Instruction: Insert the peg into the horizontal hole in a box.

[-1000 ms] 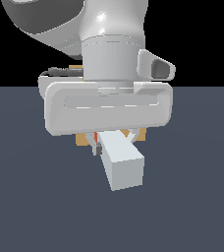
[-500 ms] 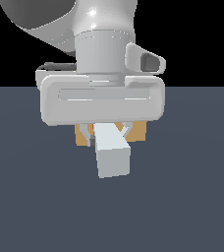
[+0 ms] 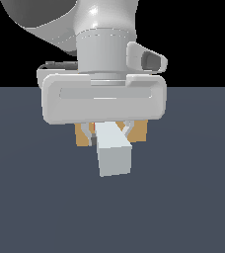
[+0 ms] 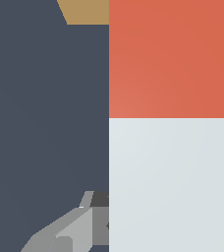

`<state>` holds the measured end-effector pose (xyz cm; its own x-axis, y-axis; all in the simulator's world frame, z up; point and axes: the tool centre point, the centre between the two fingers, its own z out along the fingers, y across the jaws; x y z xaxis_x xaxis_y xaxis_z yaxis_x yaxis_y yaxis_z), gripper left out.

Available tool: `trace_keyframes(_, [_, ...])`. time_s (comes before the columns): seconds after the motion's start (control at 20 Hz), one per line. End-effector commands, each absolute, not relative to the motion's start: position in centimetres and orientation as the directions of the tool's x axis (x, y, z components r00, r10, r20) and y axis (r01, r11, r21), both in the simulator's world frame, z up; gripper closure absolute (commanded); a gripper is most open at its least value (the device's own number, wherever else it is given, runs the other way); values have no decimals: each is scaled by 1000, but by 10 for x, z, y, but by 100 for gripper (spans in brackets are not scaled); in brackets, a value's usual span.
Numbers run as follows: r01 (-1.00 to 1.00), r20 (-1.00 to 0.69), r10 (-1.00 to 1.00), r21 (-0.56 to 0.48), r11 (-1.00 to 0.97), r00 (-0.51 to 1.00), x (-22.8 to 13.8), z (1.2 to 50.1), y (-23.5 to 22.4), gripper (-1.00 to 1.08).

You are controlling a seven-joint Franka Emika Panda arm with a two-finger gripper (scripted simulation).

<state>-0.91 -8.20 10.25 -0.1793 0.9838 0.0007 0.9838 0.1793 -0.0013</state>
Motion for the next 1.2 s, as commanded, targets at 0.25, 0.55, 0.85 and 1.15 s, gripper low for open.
trace_keyframes(0.25, [984, 0, 984, -1, 179, -179, -11, 103, -72, 108])
trace_keyframes(0.55, [984, 0, 984, 0, 179, -179, -19, 103, -35, 108])
trace_keyframes(0.85, [984, 0, 984, 2, 179, -179, -28, 104, 17, 108])
trace_keyframes(1.15, [984, -1, 984, 3, 179, -179, -33, 105, 46, 108])
